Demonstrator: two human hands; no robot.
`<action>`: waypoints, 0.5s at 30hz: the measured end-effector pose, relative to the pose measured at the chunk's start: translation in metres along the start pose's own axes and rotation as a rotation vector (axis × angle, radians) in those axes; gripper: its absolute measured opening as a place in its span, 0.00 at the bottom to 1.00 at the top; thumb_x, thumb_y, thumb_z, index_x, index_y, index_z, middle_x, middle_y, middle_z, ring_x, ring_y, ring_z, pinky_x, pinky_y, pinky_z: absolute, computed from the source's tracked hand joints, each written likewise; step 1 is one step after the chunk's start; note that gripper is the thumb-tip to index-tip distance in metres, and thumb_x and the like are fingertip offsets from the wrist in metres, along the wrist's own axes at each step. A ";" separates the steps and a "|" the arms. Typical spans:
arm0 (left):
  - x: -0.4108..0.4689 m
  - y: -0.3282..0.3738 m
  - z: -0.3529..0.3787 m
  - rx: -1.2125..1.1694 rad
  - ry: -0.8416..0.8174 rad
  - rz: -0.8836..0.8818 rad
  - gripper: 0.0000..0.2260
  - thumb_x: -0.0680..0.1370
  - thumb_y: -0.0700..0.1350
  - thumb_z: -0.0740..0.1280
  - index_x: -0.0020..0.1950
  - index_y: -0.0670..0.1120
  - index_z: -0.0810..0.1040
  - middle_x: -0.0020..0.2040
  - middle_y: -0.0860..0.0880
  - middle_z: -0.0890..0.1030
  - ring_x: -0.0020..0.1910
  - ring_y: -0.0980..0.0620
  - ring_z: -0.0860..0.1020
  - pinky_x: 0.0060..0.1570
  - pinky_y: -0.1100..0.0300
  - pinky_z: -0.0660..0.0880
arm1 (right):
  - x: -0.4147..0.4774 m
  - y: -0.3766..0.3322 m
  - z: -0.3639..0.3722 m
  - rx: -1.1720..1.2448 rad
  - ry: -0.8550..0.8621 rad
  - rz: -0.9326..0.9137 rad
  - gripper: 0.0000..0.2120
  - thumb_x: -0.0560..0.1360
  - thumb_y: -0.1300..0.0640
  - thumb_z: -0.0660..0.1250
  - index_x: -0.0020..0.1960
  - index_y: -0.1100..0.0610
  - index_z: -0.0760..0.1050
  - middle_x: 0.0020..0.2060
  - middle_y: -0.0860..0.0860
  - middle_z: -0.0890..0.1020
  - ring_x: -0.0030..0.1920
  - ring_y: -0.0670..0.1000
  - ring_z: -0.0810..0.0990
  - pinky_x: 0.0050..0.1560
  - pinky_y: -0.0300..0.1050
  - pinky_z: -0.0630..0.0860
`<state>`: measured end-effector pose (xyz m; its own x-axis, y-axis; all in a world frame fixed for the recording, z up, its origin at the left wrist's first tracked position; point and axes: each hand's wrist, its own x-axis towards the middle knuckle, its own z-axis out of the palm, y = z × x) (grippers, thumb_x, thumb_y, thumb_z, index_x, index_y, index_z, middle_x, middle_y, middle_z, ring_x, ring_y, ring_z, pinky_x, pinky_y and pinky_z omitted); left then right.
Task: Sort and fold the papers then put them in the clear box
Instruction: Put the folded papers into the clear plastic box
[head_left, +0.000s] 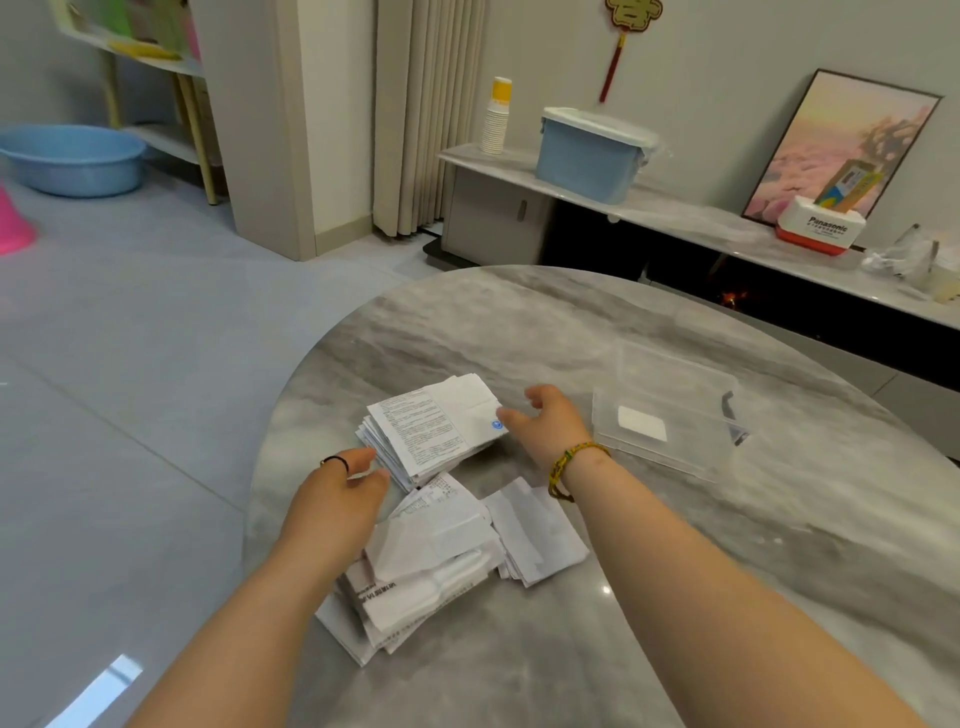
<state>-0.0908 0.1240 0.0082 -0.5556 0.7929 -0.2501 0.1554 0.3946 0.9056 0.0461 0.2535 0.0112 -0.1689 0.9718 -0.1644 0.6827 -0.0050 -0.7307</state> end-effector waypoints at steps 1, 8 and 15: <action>0.000 0.000 0.002 -0.026 -0.015 -0.012 0.18 0.79 0.41 0.59 0.69 0.45 0.67 0.67 0.47 0.71 0.62 0.49 0.71 0.55 0.62 0.65 | 0.005 -0.006 0.002 -0.012 -0.037 0.007 0.28 0.75 0.51 0.65 0.71 0.59 0.60 0.69 0.55 0.66 0.67 0.55 0.67 0.65 0.45 0.65; 0.011 -0.009 0.007 -0.090 -0.083 -0.042 0.19 0.80 0.43 0.57 0.71 0.49 0.64 0.69 0.49 0.69 0.48 0.57 0.71 0.52 0.64 0.62 | 0.036 -0.030 0.027 -0.272 -0.255 0.051 0.36 0.73 0.51 0.67 0.72 0.61 0.54 0.67 0.56 0.67 0.66 0.57 0.69 0.63 0.47 0.68; 0.021 -0.016 0.006 -0.127 -0.050 -0.071 0.19 0.79 0.42 0.59 0.71 0.47 0.65 0.68 0.49 0.70 0.59 0.52 0.71 0.53 0.64 0.61 | 0.044 -0.036 0.040 -0.560 -0.290 0.050 0.38 0.68 0.46 0.70 0.70 0.58 0.57 0.67 0.56 0.67 0.66 0.58 0.67 0.66 0.53 0.68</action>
<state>-0.0999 0.1373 -0.0133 -0.5201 0.7881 -0.3292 0.0104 0.3913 0.9202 -0.0144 0.2871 0.0034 -0.2594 0.8700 -0.4193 0.9499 0.1515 -0.2733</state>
